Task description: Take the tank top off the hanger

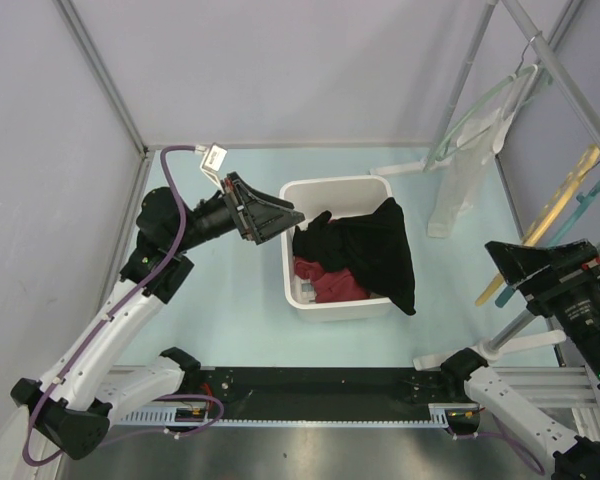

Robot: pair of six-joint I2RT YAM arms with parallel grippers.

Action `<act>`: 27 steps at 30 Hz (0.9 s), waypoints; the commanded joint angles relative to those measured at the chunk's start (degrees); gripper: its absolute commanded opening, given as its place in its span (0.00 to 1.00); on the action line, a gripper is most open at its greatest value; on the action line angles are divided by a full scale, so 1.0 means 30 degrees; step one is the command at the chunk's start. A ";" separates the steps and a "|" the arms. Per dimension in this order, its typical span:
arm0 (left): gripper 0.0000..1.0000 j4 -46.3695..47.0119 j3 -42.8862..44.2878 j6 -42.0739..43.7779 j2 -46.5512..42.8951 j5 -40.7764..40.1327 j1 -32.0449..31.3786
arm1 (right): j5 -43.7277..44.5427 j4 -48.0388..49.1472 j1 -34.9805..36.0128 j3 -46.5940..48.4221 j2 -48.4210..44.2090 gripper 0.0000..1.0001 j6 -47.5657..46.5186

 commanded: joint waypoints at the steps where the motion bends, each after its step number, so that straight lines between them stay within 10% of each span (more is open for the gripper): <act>1: 0.99 0.0245 -0.0081 0.0529 -0.0032 0.0406 -0.0004 | 0.1044 -0.0352 -0.0148 0.1104 0.0390 1.00 -0.3665; 18: 0.99 0.0304 -0.0373 0.0705 0.0291 0.0523 -0.0004 | -0.0445 -0.3629 -0.0353 0.6230 0.2178 1.00 -1.2347; 27: 0.99 0.0802 -0.0404 0.0529 0.0584 0.0639 -0.0004 | -0.6572 0.2136 -0.1669 0.4914 0.1707 0.99 -1.1147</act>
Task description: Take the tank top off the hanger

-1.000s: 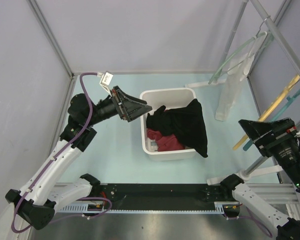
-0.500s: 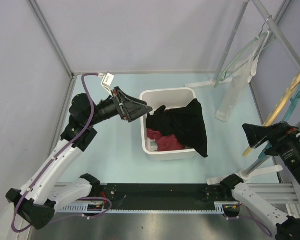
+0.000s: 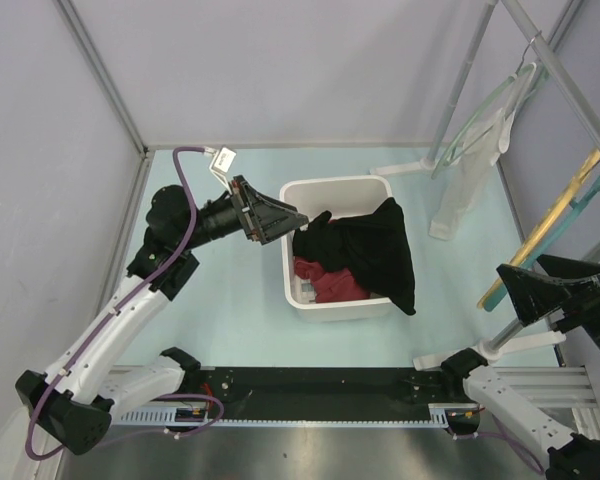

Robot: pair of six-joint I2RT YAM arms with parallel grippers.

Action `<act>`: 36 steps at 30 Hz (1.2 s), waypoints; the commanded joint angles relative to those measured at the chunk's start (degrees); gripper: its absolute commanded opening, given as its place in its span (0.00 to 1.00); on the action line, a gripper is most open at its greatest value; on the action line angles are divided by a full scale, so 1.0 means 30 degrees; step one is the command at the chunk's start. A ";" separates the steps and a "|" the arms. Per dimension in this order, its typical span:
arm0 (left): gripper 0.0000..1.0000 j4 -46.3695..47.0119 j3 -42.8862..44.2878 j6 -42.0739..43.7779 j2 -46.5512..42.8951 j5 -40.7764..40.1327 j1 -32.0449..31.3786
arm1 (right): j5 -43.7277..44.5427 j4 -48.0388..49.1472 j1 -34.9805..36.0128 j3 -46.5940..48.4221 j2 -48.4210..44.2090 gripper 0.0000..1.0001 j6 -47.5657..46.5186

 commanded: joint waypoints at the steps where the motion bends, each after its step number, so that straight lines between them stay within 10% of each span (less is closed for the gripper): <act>1: 0.99 0.0882 0.0012 0.0296 0.0023 0.0341 -0.0004 | -0.3551 0.4351 -0.0970 -0.0201 0.0725 1.00 0.0015; 7: 0.99 0.0268 0.0276 0.0705 -0.0240 0.0312 -0.0004 | -0.2884 0.6468 -0.2057 0.0589 0.3566 1.00 0.0718; 28: 0.99 -0.3013 0.0159 0.3459 -0.1822 -0.0245 -0.0004 | 1.3899 1.0629 0.1076 -0.0347 1.1448 0.81 0.1248; 36: 0.99 -0.3746 -0.0017 0.3811 -0.2378 -0.0186 -0.0004 | 1.4992 1.1509 0.0405 -0.0258 1.2885 0.74 0.0486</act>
